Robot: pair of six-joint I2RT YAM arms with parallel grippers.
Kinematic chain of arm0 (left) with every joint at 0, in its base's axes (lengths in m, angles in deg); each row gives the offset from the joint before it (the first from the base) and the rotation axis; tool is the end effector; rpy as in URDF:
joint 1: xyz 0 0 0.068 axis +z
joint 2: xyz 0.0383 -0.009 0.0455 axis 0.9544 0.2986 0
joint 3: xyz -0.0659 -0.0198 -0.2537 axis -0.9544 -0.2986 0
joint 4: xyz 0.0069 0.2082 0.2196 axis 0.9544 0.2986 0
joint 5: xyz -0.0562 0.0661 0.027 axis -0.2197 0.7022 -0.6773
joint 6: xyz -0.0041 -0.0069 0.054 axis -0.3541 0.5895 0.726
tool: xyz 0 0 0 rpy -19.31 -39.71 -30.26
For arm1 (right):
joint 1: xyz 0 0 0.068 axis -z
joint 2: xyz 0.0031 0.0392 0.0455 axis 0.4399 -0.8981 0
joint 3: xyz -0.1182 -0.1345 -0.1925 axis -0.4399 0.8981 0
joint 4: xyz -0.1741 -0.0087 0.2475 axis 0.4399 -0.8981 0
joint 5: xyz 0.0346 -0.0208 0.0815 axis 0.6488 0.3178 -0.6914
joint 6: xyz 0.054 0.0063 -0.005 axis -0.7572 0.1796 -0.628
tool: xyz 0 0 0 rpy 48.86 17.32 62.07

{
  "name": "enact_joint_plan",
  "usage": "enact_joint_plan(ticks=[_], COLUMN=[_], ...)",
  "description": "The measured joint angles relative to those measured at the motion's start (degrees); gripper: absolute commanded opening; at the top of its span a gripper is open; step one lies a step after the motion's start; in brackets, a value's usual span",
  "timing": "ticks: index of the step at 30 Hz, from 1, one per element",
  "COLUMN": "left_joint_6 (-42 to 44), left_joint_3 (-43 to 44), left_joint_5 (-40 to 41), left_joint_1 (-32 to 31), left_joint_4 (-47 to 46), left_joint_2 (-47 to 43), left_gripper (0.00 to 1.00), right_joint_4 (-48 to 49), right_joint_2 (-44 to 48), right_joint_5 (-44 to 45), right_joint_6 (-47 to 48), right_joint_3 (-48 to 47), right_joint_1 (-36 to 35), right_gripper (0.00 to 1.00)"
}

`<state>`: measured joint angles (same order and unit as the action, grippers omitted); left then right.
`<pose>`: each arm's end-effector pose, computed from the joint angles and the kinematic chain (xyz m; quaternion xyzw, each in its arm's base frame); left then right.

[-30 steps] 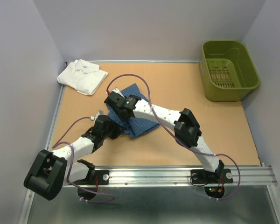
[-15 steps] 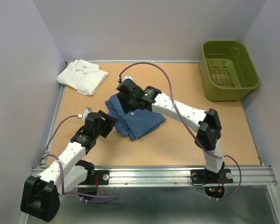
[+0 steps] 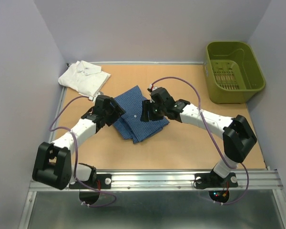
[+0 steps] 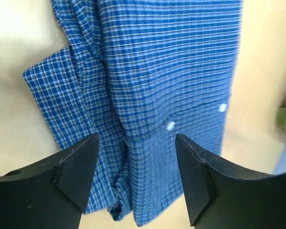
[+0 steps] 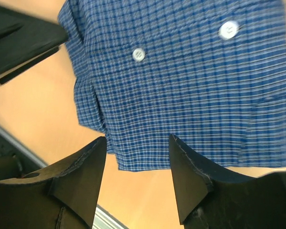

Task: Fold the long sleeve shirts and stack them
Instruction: Fold the shirt

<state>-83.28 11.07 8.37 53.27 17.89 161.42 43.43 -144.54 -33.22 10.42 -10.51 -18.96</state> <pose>0.2916 -0.1032 0.1963 -0.2432 0.8555 -0.2712 0.3679 0.2890 0.2927 0.2321 -0.1346 0.9114 0.2586 0.2905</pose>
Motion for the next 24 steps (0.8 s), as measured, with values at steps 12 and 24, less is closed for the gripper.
enact_joint_plan(ticks=[12, 24], left_joint_6=[0.2, -0.7], left_joint_3=[2.0, -0.7], left_joint_5=[-2.5, -4.0], left_joint_1=[0.3, 0.3], left_joint_4=[-4.1, -9.9], left_joint_2=[11.3, 8.7], left_gripper=[0.47, 0.07], right_joint_4=[13.3, 18.8], right_joint_2=[0.0, -0.5], right_joint_5=[-9.8, -13.2], right_joint_6=[-5.9, -7.6], right_joint_3=[7.7, 9.5], right_joint_1=[0.0, 0.0], right_gripper=[0.60, 0.60])
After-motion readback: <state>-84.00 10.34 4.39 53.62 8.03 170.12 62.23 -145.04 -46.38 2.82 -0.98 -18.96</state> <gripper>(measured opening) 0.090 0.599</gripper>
